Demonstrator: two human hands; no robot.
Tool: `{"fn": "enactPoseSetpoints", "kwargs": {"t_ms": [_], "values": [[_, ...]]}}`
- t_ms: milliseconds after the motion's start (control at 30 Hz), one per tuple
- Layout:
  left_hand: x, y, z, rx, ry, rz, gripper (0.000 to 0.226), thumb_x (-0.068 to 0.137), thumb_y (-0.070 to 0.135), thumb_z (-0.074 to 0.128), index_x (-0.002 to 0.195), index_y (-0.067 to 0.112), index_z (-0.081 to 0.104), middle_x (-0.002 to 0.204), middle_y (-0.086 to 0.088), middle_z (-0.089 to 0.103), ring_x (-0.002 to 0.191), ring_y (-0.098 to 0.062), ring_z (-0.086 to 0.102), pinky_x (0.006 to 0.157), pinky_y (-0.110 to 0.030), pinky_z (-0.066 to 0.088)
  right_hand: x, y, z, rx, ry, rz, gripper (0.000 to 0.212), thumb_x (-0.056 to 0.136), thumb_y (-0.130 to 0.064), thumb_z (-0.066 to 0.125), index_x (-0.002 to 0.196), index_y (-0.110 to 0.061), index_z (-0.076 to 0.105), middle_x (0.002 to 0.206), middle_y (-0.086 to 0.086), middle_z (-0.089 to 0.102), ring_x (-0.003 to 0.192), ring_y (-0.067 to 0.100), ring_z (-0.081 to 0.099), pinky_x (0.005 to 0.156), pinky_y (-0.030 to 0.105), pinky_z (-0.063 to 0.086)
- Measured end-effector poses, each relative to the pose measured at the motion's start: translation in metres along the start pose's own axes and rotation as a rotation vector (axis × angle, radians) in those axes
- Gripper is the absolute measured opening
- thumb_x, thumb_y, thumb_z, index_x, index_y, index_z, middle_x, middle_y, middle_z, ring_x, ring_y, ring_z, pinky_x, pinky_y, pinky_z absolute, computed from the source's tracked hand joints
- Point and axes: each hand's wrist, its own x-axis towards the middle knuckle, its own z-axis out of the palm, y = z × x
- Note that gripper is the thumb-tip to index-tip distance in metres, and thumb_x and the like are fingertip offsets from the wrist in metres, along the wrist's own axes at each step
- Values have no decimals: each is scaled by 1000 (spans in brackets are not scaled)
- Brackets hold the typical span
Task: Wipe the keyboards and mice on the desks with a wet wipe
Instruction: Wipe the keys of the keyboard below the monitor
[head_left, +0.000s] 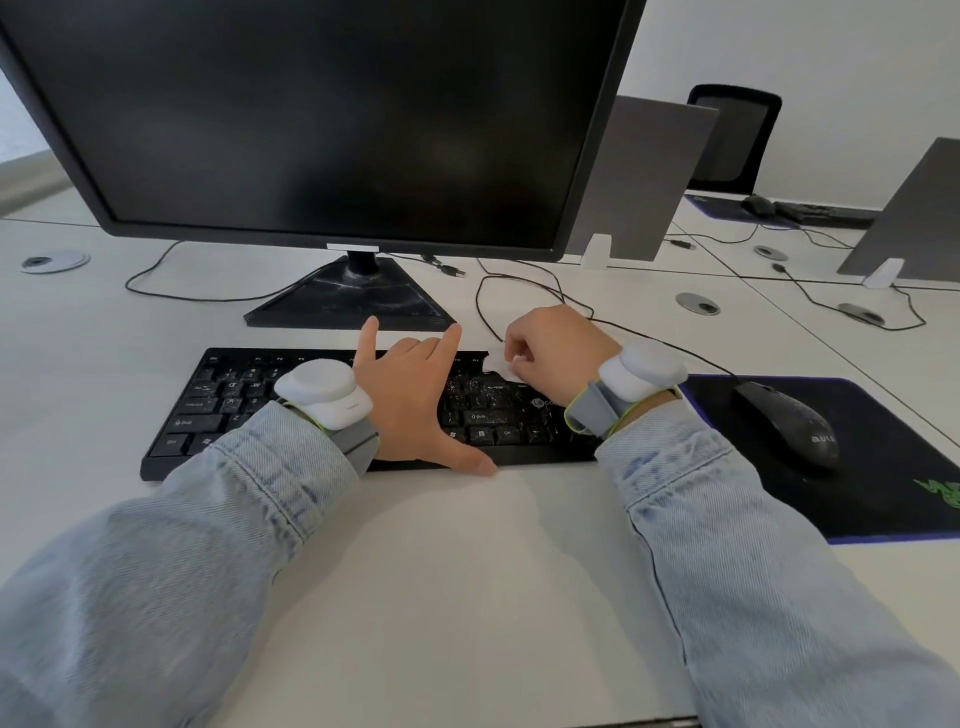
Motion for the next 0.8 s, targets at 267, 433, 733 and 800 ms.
{"fn": "enactPoseSetpoints", "kwargs": {"t_ms": [267, 433, 733, 800], "values": [[-1, 1, 0, -14, -2, 7, 146, 56, 99, 50, 159, 16, -13, 160, 4, 30, 150, -20, 23, 117, -59, -19, -4, -15, -1, -71, -18, 39, 19, 86, -3, 52, 80, -18, 62, 96, 6, 65, 91, 24, 60, 71, 27, 45], [-2, 1, -1, -29, 3, 12, 144, 59, 97, 52, 159, 16, -12, 159, 4, 32, 149, -20, 24, 117, -60, -19, -12, -26, -5, -53, -59, 94, 12, 88, -10, 54, 83, -6, 64, 93, 10, 66, 88, 26, 63, 67, 28, 46], [0, 0, 1, -10, -6, 4, 144, 57, 100, 48, 159, 17, -12, 161, 3, 29, 150, -22, 23, 118, -62, -16, -59, -32, -15, 59, -113, 143, 20, 86, -18, 57, 83, -6, 72, 89, 8, 70, 83, 22, 64, 54, 16, 38], [0, 0, 1, -9, -2, 1, 144, 57, 100, 48, 159, 17, -11, 161, 3, 29, 150, -22, 23, 117, -62, -16, -66, -34, -16, 46, -129, 136, 19, 85, -17, 57, 81, -7, 73, 87, 7, 70, 81, 21, 64, 54, 15, 39]]}}
